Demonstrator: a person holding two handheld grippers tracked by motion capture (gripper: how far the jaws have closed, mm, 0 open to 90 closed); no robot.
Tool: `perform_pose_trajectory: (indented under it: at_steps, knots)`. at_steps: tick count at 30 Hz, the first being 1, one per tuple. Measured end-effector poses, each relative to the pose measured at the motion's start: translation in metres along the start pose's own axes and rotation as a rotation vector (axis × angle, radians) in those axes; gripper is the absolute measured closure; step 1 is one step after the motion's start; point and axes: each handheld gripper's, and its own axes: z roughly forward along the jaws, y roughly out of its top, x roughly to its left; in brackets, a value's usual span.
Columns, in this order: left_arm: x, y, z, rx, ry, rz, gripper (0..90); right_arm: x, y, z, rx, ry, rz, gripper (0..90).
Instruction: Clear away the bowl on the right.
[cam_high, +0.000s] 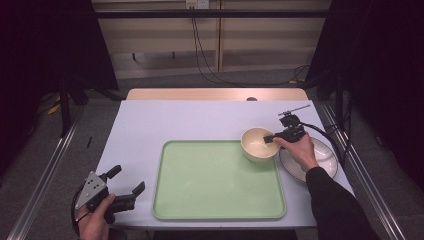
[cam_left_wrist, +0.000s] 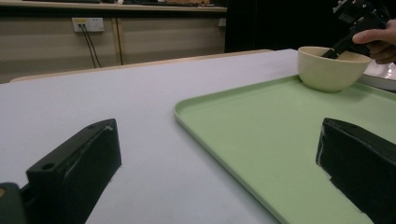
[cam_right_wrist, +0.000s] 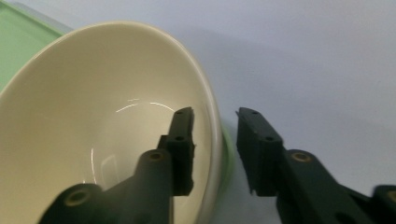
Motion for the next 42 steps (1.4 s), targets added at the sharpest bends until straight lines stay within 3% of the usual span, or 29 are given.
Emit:
perform_pose_trajectory:
  at_steps: [5,6,7,13,15,16,17,22,27,31,35,37,42]
  knots:
    - [0.000,0.000,0.000,-0.001,0.000,0.001,0.1,0.000,-0.001,0.000,-0.024,-0.015,-0.019,49.1]
    - [0.000,0.000,0.000,-0.002,0.001,0.000,0.1,0.000,-0.001,0.000,-0.024,-0.015,-0.019,49.1]
    - [0.000,0.000,0.000,-0.002,0.000,0.000,0.0,0.000,-0.001,0.001,-0.031,-0.018,-0.025,40.4]
    - [0.000,0.000,0.000,-0.003,0.001,0.002,0.1,0.000,0.000,0.000,-0.063,-0.020,-0.017,19.1]
    - [0.000,0.000,0.000,0.000,0.001,0.000,0.0,0.000,0.000,0.000,-0.072,-0.027,-0.018,17.1]
    - [0.000,0.000,0.000,-0.002,0.001,0.000,0.1,-0.001,0.000,0.000,-0.075,-0.024,-0.025,8.4]
    - [0.000,0.000,0.000,-0.003,0.003,0.002,0.0,0.000,0.000,0.001,-0.071,-0.016,-0.029,6.0]
    - [0.000,0.000,0.000,0.001,0.001,0.000,0.0,0.000,0.000,0.000,-0.100,-0.017,-0.041,8.9]
    - [0.000,0.000,0.000,-0.001,0.004,0.000,0.1,0.001,-0.001,-0.002,-0.107,-0.026,-0.043,6.2]
    - [0.000,0.000,0.000,-0.003,0.004,-0.002,0.1,0.004,-0.004,-0.003,-0.188,-0.064,-0.070,4.3]
    - [0.001,0.000,0.000,0.000,0.004,0.004,0.1,0.005,-0.006,-0.008,-0.259,-0.037,-0.081,3.8]
    - [0.000,0.000,0.000,0.001,0.002,0.001,0.1,0.006,-0.006,-0.010,-0.270,-0.016,-0.097,3.8]
    - [0.000,0.000,0.000,-0.003,-0.003,-0.002,0.1,0.007,-0.010,-0.013,-0.290,-0.036,-0.115,3.8]
